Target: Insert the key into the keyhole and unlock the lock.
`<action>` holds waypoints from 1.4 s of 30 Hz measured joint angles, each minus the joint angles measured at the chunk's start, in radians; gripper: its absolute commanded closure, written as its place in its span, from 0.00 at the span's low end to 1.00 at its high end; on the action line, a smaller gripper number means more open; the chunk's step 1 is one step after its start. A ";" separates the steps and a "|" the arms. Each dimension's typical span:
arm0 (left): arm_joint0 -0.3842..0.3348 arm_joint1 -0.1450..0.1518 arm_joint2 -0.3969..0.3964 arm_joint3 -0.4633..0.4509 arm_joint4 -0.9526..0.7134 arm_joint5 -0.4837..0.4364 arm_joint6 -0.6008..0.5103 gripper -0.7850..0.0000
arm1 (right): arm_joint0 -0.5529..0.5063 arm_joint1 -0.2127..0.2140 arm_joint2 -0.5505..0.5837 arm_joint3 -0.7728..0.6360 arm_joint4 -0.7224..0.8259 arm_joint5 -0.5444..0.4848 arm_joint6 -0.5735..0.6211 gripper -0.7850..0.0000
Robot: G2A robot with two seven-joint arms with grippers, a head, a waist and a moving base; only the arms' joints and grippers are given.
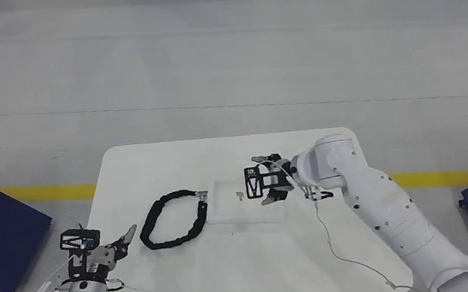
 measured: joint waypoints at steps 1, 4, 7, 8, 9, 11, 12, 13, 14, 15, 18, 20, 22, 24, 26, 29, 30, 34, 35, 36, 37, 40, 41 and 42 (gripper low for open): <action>0.000 0.000 0.000 0.000 0.000 0.000 0.000 0.00 | 0.028 -0.008 -0.043 0.029 0.032 0.000 0.017 0.00; 0.000 0.000 0.000 0.000 0.000 0.000 0.000 0.00 | 0.092 -0.030 -0.141 0.104 0.088 0.000 0.042 0.00; 0.000 0.000 0.000 0.000 0.000 0.000 0.000 0.00 | 0.143 -0.058 -0.217 0.183 0.114 0.000 0.034 0.00; 0.000 0.000 0.000 0.000 0.000 0.000 0.000 0.00 | 0.154 -0.068 -0.235 0.208 0.116 0.001 0.027 0.00; 0.000 0.000 0.000 0.000 0.000 0.000 0.000 0.00 | 0.164 -0.078 -0.252 0.232 0.116 0.004 0.019 0.00; 0.000 0.000 0.000 0.000 0.000 0.000 0.000 0.00 | 0.183 -0.102 -0.289 0.287 0.112 0.018 0.001 0.00; 0.000 0.000 0.000 0.000 0.000 0.000 0.000 0.00 | 0.189 -0.113 -0.304 0.311 0.110 0.027 -0.007 0.00; 0.000 0.000 0.000 0.000 0.000 0.000 0.000 0.00 | 0.196 -0.127 -0.322 0.343 0.107 0.040 -0.018 0.00; 0.000 0.000 0.000 0.000 0.000 0.000 0.000 0.00 | 0.201 -0.138 -0.335 0.367 0.105 0.052 -0.027 0.00; 0.000 0.000 0.000 0.000 0.000 0.000 0.000 0.00 | 0.206 -0.149 -0.347 0.391 0.104 0.065 -0.035 0.00; 0.000 0.000 0.000 0.000 0.000 0.000 0.000 0.00 | 0.220 -0.185 -0.378 0.467 0.110 0.115 -0.061 0.00; 0.000 0.000 0.000 0.000 0.000 0.000 0.000 0.00 | 0.229 -0.210 -0.395 0.516 0.121 0.145 -0.074 0.00; 0.000 0.000 0.000 0.000 0.000 0.000 0.000 0.00 | 0.239 -0.235 -0.408 0.562 0.136 0.171 -0.087 0.00; 0.000 0.000 0.000 0.000 0.000 0.000 0.000 0.00 | 0.246 -0.255 -0.419 0.598 0.142 0.188 -0.098 0.01; 0.000 0.000 0.000 0.000 0.000 0.000 0.000 0.00 | 0.254 -0.276 -0.433 0.635 0.134 0.203 -0.114 0.08; 0.000 0.000 0.000 0.000 0.000 0.000 0.000 0.00 | 0.260 -0.304 -0.452 0.688 0.110 0.231 -0.146 0.32; 0.000 0.000 0.000 0.000 0.000 0.000 0.000 0.00 | 0.262 -0.312 -0.456 0.705 0.105 0.239 -0.157 0.39; 0.000 0.000 0.000 0.000 0.000 0.000 0.000 0.00 | 0.271 -0.346 -0.471 0.781 0.091 0.254 -0.198 0.48; 0.000 0.000 0.000 0.000 0.000 0.000 0.000 0.00 | 0.273 -0.352 -0.473 0.795 0.089 0.255 -0.205 0.51; 0.000 0.000 0.000 0.000 0.000 0.000 0.000 0.00 | 0.276 -0.359 -0.475 0.809 0.087 0.256 -0.212 0.52; 0.000 0.000 0.000 0.000 0.000 0.000 0.000 0.00 | 0.278 -0.367 -0.477 0.828 0.085 0.256 -0.222 0.53; 0.000 0.000 0.000 0.000 0.000 0.000 0.000 0.00 | 0.283 -0.386 -0.482 0.868 0.080 0.255 -0.240 0.54; 0.000 0.000 0.000 0.000 0.000 0.000 0.000 0.00 | 0.285 -0.392 -0.483 0.879 0.078 0.255 -0.246 0.55; 0.000 0.000 0.000 0.000 0.000 0.000 0.000 0.00 | 0.286 -0.397 -0.484 0.889 0.075 0.255 -0.251 0.55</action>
